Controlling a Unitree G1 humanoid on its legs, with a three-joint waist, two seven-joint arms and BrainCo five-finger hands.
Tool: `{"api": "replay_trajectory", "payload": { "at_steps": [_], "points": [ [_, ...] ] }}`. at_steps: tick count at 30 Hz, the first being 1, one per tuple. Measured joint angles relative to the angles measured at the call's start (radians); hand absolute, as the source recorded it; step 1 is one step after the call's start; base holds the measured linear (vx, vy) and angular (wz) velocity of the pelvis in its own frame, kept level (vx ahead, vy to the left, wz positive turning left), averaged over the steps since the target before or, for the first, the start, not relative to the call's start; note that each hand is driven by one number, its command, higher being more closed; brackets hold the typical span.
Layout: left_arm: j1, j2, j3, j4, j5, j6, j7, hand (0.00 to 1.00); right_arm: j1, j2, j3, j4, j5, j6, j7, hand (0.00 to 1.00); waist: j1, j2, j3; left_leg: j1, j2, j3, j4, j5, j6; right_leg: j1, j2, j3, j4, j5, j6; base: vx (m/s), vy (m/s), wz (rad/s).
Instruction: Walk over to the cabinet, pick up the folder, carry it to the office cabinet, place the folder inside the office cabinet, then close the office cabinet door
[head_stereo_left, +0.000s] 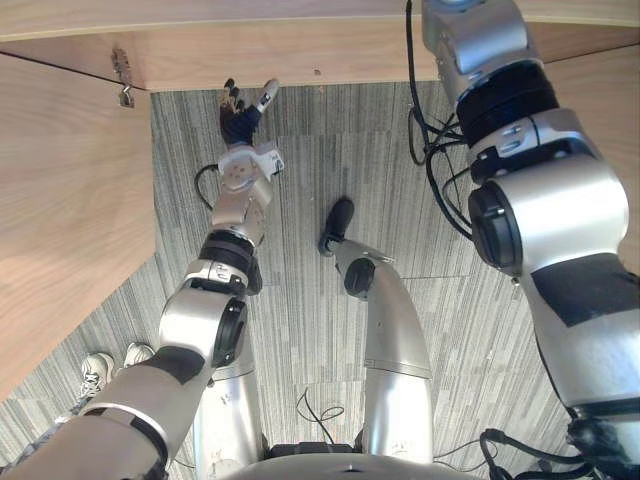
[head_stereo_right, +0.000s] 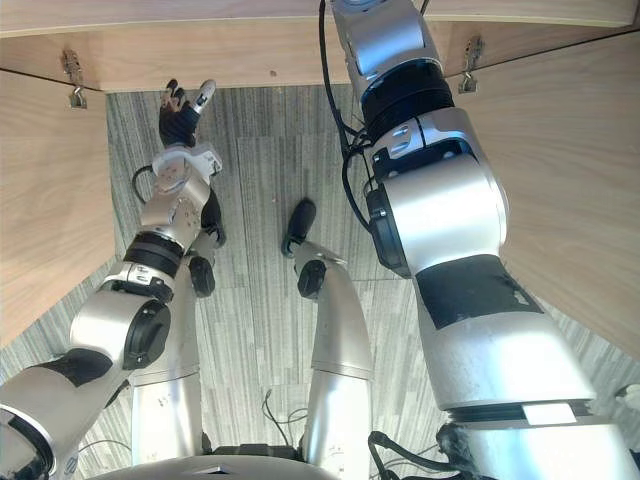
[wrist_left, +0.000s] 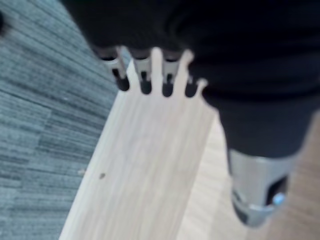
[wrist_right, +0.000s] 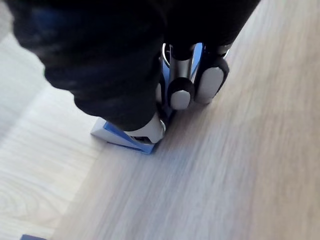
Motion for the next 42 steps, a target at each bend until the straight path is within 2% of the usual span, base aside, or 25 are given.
{"api": "replay_trajectory", "payload": {
  "at_steps": [4, 10, 14, 19, 22, 23, 25, 27, 30, 31, 32, 33, 35, 36, 38, 40, 42],
  "points": [
    [0.001, -0.014, 0.007, -0.029, -0.001, -0.001, 0.01, 0.0, 0.033, 0.036, -0.065, -0.023, 0.043, 0.0, 0.003, 1.0, 0.008, 0.0, 0.0, 0.008, 0.011, 0.001, 0.031, -0.008, 0.008, 0.011, 0.007, 0.008, 0.011, -0.001, -0.001, -0.05, -0.016, -0.09],
    [-0.013, -0.014, 0.03, -0.035, -0.002, -0.009, 0.013, 0.0, 0.135, 0.162, -0.172, -0.083, 0.128, -0.02, -0.002, 1.0, 0.004, 0.0, -0.001, 0.069, 0.025, 0.022, 0.038, -0.028, 0.009, 0.065, 0.02, 0.026, -0.006, 0.005, 0.006, -0.05, -0.008, -0.1],
    [-0.044, -0.013, 0.049, -0.035, -0.019, -0.009, 0.014, 0.0, 0.177, 0.193, -0.258, -0.144, 0.156, -0.028, -0.002, 1.0, 0.008, 0.0, -0.001, 0.07, 0.035, 0.021, 0.062, -0.033, 0.017, 0.07, 0.028, 0.028, 0.002, 0.005, 0.007, -0.04, -0.006, -0.07],
    [-0.054, -0.012, 0.05, -0.039, -0.02, -0.009, 0.013, 0.0, 0.255, 0.22, -0.294, -0.22, 0.164, -0.029, -0.003, 1.0, 0.007, 0.0, -0.001, 0.082, 0.042, 0.024, 0.1, -0.044, 0.023, 0.078, 0.03, 0.04, 0.029, 0.004, 0.009, -0.04, -0.002, -0.06],
    [0.03, -0.008, 0.019, -0.136, -0.018, -0.009, 0.013, 0.0, 0.394, 0.248, -0.276, -0.342, 0.148, -0.027, -0.006, 1.0, 0.003, 0.0, -0.001, 0.129, 0.046, 0.028, 0.107, -0.057, 0.022, 0.121, 0.032, 0.049, 0.034, -0.002, 0.016, -0.05, 0.001, -0.04],
    [0.095, -0.002, -0.008, -0.162, -0.019, 0.002, 0.014, 0.0, 0.505, 0.252, -0.233, -0.456, 0.134, -0.027, -0.012, 1.0, 0.004, -0.001, -0.001, 0.173, 0.05, 0.035, 0.106, -0.074, 0.016, 0.161, 0.033, 0.054, 0.034, -0.01, 0.018, -0.07, -0.006, -0.05],
    [0.195, 0.004, -0.047, -0.235, -0.012, 0.002, 0.015, 0.0, 0.615, 0.252, -0.188, -0.595, 0.079, -0.024, -0.011, 1.0, 0.001, -0.001, -0.001, 0.222, 0.051, 0.048, 0.104, -0.084, 0.015, 0.203, 0.034, 0.065, 0.032, -0.02, 0.024, -0.07, -0.009, -0.06],
    [0.334, 0.012, -0.099, -0.373, 0.028, 0.0, 0.014, 0.0, 0.806, 0.239, -0.11, -0.814, -0.026, -0.026, 0.002, 1.0, 0.003, -0.001, -0.004, 0.311, 0.051, 0.057, 0.091, -0.105, 0.018, 0.288, 0.034, 0.07, 0.013, -0.034, 0.027, -0.06, -0.012, -0.04],
    [0.445, 0.028, -0.139, -0.488, 0.075, -0.005, 0.006, 0.0, 1.009, 0.236, -0.061, -1.018, -0.111, -0.035, 0.036, 1.0, 0.0, -0.001, -0.005, 0.403, 0.051, 0.064, 0.057, -0.109, 0.015, 0.384, 0.035, 0.06, -0.032, -0.036, 0.028, -0.02, 0.0, 0.03],
    [0.51, 0.028, -0.15, -0.53, 0.099, -0.008, -0.002, 0.0, 1.109, 0.236, -0.045, -1.081, -0.145, -0.044, 0.059, 1.0, 0.001, -0.002, -0.02, 0.445, 0.051, 0.075, 0.038, -0.113, 0.017, 0.423, 0.035, 0.059, -0.054, -0.034, 0.031, 0.04, 0.018, -0.11],
    [0.583, 0.027, -0.151, -0.559, 0.12, -0.008, -0.013, 0.0, 1.209, 0.238, -0.011, -1.13, -0.173, -0.047, 0.085, 1.0, 0.001, 0.0, -0.066, 0.458, 0.051, 0.083, 0.023, -0.115, 0.015, 0.436, 0.035, 0.057, -0.076, -0.032, 0.034, 0.06, 0.024, -0.12],
    [0.598, 0.027, -0.152, -0.566, 0.123, -0.008, -0.015, 0.0, 1.23, 0.238, -0.006, -1.14, -0.177, -0.048, 0.09, 1.0, 0.001, 0.001, -0.075, 0.462, 0.051, 0.084, 0.02, -0.116, 0.015, 0.44, 0.035, 0.055, -0.082, -0.031, 0.035, 0.09, 0.037, -0.13],
    [0.734, 0.026, -0.153, -0.609, 0.156, -0.007, -0.038, 0.0, 1.408, 0.238, 0.047, -1.23, -0.214, -0.068, 0.159, 1.0, 0.001, 0.001, -0.088, 0.572, 0.05, 0.1, -0.012, -0.125, 0.013, 0.55, 0.036, 0.049, -0.128, -0.026, 0.049, 0.11, 0.033, -0.06],
    [0.765, 0.025, -0.155, -0.622, 0.16, -0.007, -0.041, 0.0, 1.442, 0.238, 0.056, -1.248, -0.222, -0.071, 0.168, 1.0, 0.001, 0.001, -0.094, 0.592, 0.05, 0.104, -0.018, -0.13, 0.011, 0.571, 0.037, 0.049, -0.139, -0.025, 0.052, 0.08, 0.021, -0.06],
    [0.867, 0.024, -0.16, -0.64, 0.165, -0.007, -0.065, 0.0, 1.552, 0.243, 0.071, -1.295, -0.248, -0.104, 0.219, 1.0, 0.002, 0.002, -0.137, 0.661, 0.048, 0.117, -0.046, -0.138, 0.012, 0.635, 0.043, 0.057, -0.176, -0.024, 0.062, 0.1, 0.031, -0.09],
    [0.919, 0.023, -0.162, -0.652, 0.193, -0.006, -0.078, 0.0, 1.611, 0.243, 0.071, -1.315, -0.255, -0.125, 0.247, 1.0, 0.006, 0.0, -0.153, 0.711, 0.047, 0.13, -0.071, -0.145, 0.005, 0.68, 0.048, 0.066, -0.205, -0.025, 0.063, 0.08, 0.029, -0.1],
    [0.983, 0.025, -0.175, -0.653, 0.222, -0.006, -0.098, 0.0, 1.709, 0.243, 0.06, -1.314, -0.289, -0.152, 0.286, 1.0, 0.006, 0.0, -0.185, 0.788, 0.028, 0.147, -0.139, -0.136, 0.001, 0.741, 0.047, 0.071, -0.259, -0.016, 0.071, 0.1, 0.021, -0.07]
  ]
}}
